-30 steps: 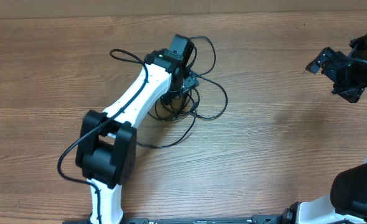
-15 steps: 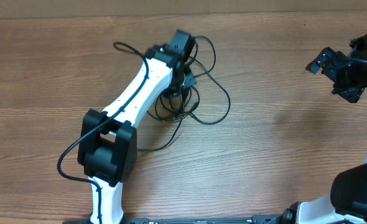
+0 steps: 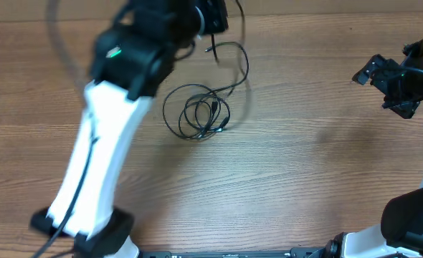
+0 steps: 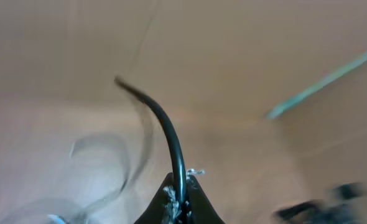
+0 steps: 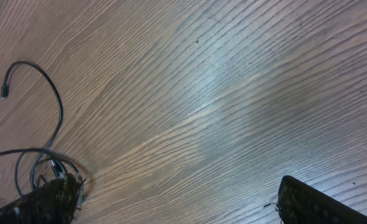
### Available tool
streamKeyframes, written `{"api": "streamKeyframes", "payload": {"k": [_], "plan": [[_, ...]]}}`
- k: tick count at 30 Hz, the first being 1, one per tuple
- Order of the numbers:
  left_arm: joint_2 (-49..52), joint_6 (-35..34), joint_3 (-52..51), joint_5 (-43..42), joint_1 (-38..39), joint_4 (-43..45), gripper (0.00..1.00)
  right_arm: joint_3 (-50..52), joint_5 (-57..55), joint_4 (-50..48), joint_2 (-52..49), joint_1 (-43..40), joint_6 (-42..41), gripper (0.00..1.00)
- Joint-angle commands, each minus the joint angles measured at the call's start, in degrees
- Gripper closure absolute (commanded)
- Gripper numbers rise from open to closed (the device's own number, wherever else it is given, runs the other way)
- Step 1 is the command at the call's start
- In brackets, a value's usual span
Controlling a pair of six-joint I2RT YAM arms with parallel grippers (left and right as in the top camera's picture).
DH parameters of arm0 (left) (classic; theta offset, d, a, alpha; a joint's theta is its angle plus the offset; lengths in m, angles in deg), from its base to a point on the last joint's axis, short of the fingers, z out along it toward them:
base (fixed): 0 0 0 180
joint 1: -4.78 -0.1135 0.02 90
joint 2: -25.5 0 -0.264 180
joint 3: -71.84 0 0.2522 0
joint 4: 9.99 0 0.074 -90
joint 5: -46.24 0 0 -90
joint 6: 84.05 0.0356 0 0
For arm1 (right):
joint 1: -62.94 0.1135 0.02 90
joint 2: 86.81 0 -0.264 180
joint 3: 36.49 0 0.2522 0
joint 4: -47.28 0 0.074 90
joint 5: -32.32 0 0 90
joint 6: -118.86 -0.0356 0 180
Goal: Untangle cables
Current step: 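Pull the strand with the left gripper toward the far left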
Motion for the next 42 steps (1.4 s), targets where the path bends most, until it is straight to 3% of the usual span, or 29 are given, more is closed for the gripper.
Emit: {"api": "streamKeyframes", "payload": {"k": [1, 8, 14, 20, 22, 29, 35, 42], "plan": [[-3.6, 2.4, 2.7, -0.2, 0.4, 3.1, 0.96, -0.1, 0.0, -0.1, -0.1, 0.0, 0.2, 0.0], [-8.0, 2.3, 2.8, -0.2, 0.4, 8.9, 0.96, -0.1, 0.0, -0.1, -0.1, 0.0, 0.2, 0.0], [-8.1, 2.4, 2.8, -2.0, 0.4, 8.9, 0.96, -0.1, 0.0, -0.1, -0.1, 0.0, 0.2, 0.0], [-8.0, 2.4, 2.8, 18.9, -2.0, -4.9, 0.96, -0.1, 0.0, -0.1, -0.1, 0.0, 0.2, 0.0], [-7.8, 2.1, 2.8, 21.4, -4.4, -8.7, 0.96, -0.1, 0.0, -0.1, -0.1, 0.0, 0.2, 0.0], [-6.8, 1.4, 2.8, 13.2, -17.4, -11.3, 0.96, -0.1, 0.0, -0.1, -0.1, 0.0, 0.2, 0.0], [-4.5, 5.6, 2.8, -1.1, -24.5, -2.7, 0.96, -0.1, 0.0, -0.1, -0.1, 0.0, 0.2, 0.0], [0.3, 3.9, 2.8, -2.7, -26.7, 8.8, 0.96, -0.1, 0.0, -0.1, -0.1, 0.0, 0.2, 0.0]]}}
